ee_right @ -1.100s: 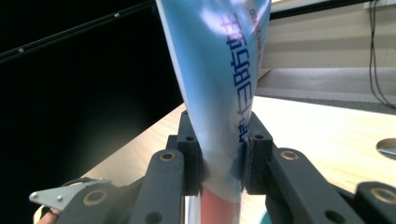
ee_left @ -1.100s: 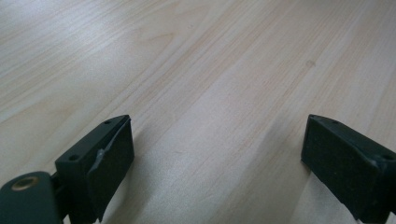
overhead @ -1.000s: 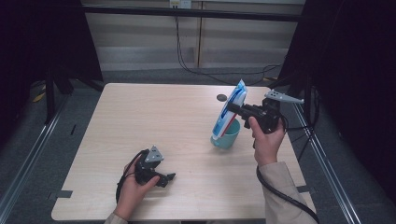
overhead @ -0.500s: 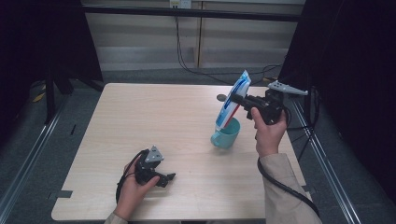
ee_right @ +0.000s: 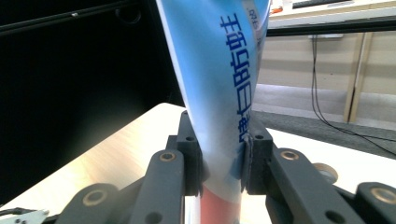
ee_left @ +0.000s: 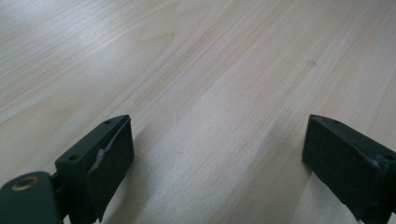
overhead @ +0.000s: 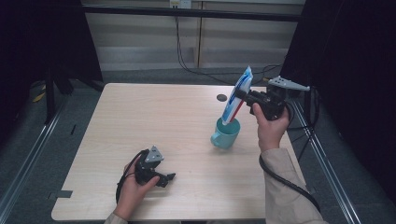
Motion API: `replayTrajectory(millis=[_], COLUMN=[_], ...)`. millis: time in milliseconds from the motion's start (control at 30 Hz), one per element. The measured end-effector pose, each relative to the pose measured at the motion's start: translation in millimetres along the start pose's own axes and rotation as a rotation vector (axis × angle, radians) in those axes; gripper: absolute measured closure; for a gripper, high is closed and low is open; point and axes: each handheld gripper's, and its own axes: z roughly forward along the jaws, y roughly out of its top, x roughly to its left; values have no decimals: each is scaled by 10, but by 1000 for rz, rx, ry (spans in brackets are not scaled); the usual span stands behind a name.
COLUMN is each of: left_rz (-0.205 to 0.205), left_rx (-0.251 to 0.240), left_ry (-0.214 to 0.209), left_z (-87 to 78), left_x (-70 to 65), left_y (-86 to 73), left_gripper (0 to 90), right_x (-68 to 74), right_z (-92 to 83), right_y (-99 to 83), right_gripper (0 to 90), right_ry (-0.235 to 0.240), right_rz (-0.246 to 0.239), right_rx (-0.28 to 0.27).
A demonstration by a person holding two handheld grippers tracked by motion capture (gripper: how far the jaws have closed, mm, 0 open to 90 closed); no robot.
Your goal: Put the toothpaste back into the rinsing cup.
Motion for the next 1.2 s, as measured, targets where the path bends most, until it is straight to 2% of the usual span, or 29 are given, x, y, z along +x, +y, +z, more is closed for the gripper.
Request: replayTrajectory(millis=[433, 833, 1200], left_rz=[0, -1, -6], left_rx=[0, -3, 0], left_ry=[-1, 1, -2], left_z=[0, 2, 2], left_x=[0, -1, -4], left_y=[0, -1, 0], left_gripper=[87, 87, 87], right_x=[-64, -123, -115], right_z=[70, 188, 302], right_y=[6, -87, -230], right_gripper=[732, 732, 731], right_ry=[-80, -116, -103], right_rz=[-30, -17, -13], right_rx=[21, 24, 61])
